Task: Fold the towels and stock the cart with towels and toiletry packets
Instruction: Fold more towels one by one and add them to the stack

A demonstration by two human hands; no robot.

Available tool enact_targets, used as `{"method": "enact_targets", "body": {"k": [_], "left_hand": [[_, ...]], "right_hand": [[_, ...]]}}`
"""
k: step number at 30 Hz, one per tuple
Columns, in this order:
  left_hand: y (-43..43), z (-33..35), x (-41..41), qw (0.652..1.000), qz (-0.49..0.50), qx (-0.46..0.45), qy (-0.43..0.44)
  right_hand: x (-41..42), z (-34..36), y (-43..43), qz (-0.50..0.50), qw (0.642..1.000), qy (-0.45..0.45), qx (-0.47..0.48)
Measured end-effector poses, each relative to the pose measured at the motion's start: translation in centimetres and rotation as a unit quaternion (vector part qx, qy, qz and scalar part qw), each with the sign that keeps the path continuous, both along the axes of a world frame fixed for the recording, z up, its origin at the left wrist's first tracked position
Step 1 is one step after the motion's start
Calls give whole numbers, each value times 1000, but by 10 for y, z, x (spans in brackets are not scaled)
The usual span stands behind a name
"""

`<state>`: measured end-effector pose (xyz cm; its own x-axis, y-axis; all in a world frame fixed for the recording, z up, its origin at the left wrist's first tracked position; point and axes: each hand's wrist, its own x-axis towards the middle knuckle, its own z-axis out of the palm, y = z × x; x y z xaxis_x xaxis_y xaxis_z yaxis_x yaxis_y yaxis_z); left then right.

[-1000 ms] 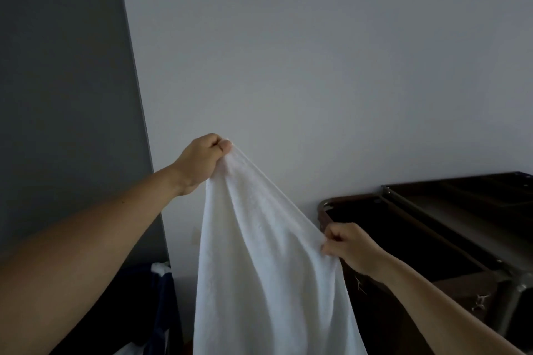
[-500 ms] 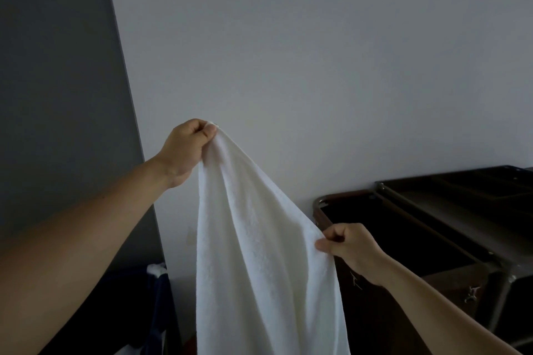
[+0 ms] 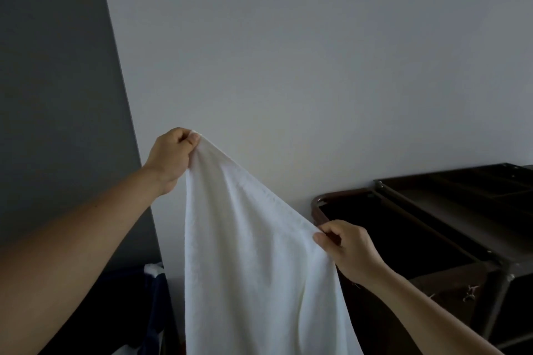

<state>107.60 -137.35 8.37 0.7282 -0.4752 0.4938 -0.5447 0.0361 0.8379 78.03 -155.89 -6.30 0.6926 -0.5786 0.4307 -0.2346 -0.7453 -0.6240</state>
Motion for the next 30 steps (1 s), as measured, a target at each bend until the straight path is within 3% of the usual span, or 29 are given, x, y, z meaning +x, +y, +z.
{"method": "enact_targets", "body": {"k": [4, 9, 15, 18, 22, 26, 30], "left_hand": [[-9, 4, -9, 998, 40, -16, -44], [-8, 11, -15, 991, 86, -7, -105], [6, -4, -14, 981, 127, 63, -131], [3, -11, -34, 977, 46, 144, -148], [-7, -18, -77, 969, -103, 199, -99], [-3, -28, -98, 929, -261, 252, -70], [5, -33, -100, 898, -321, 293, -67]], "right_hand": [[14, -13, 13, -36, 999, 8, -5], [22, -38, 24, -65, 981, -32, 179], [13, -32, 21, -59, 985, -88, 138], [21, 4, 24, 7, 986, -141, 85], [45, 49, 38, 78, 990, -118, 18], [56, 72, 43, 126, 984, -117, 38], [59, 77, 45, 141, 981, -116, 72]]}}
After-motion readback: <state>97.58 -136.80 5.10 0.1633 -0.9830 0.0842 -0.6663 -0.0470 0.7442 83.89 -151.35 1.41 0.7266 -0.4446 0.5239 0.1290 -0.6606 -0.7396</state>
